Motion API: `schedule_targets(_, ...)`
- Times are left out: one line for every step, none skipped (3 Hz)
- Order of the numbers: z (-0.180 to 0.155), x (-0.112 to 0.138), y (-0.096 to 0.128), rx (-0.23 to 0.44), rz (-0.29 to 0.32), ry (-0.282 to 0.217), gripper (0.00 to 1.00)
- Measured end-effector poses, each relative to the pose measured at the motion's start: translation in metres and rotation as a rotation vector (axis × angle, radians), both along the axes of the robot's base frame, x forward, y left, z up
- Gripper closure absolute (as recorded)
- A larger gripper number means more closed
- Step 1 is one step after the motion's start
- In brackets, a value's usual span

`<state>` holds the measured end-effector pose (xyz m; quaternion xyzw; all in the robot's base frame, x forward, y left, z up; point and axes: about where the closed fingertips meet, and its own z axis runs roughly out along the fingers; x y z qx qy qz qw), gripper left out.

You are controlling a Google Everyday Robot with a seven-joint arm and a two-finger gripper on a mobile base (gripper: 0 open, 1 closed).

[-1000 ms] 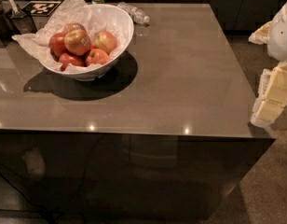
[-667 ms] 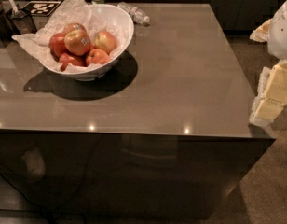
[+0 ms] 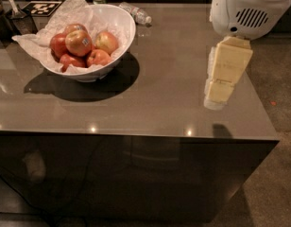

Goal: Pick apple from white bowl

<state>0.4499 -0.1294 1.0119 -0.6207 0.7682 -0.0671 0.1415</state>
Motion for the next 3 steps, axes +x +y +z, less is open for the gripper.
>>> schedule_targets(0.0, 0.0, 0.0, 0.0, 0.0, 0.0, 0.0)
schedule_targets(0.015, 0.025, 0.027, 0.031, 0.014, -0.042, 0.0)
schedule_targets(0.04, 0.066, 0.06, 0.042, 0.014, -0.084, 0.0)
